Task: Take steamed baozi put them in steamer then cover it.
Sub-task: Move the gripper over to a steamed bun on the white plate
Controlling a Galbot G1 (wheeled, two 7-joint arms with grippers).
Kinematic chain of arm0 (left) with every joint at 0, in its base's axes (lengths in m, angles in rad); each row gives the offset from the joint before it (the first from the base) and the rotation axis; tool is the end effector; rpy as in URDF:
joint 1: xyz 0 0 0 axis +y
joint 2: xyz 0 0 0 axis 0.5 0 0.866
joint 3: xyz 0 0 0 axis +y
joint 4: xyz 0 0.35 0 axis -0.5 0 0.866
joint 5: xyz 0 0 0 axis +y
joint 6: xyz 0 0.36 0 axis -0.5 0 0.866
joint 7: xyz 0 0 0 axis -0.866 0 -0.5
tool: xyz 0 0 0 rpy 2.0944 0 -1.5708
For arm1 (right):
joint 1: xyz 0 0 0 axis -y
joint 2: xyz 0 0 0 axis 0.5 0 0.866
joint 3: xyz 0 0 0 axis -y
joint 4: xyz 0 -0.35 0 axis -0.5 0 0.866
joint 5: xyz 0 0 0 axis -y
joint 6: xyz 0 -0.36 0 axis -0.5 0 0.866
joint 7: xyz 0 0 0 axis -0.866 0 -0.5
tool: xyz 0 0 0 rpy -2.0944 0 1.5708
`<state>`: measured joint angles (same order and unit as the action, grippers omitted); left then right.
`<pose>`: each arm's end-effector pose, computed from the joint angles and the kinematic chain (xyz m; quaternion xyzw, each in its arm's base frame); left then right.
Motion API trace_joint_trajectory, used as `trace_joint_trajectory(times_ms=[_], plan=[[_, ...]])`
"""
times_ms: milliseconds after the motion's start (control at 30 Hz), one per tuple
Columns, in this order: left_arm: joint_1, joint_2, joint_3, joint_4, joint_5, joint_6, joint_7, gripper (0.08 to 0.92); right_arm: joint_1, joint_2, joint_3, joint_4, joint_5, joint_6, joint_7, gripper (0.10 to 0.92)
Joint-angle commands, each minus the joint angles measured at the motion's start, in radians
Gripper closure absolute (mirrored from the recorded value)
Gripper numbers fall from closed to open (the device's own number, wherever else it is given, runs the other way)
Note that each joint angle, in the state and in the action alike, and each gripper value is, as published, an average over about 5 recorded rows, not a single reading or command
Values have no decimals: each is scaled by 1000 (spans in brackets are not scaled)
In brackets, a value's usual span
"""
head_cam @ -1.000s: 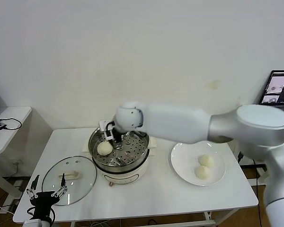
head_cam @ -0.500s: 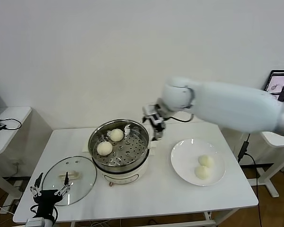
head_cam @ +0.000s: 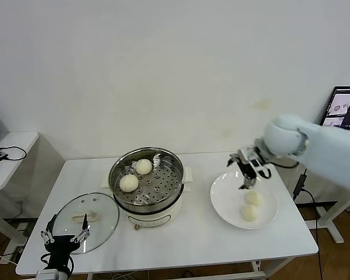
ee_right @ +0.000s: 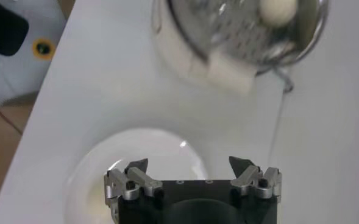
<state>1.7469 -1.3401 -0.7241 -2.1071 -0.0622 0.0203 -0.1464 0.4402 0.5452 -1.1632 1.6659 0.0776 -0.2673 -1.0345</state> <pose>0.1370 0.0980 -0.3082 0.0904 -0.9855 -0.1255 0.0697 0.4631 -0.0854 -0.0803 0.5299 -0.5110 0.6111 0.2908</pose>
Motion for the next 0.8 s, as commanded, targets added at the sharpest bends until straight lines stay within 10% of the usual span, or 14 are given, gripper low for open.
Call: trace_joint_trajectory(times_ms=[33,800], plan=[[3,-2,-1,2,6,2,0,177,-356,-141,209,-2,-192,50,-12,202],[4,-13,-2,18,15,0,-1,177,-504,38,277,-171,-275,84,77,203]])
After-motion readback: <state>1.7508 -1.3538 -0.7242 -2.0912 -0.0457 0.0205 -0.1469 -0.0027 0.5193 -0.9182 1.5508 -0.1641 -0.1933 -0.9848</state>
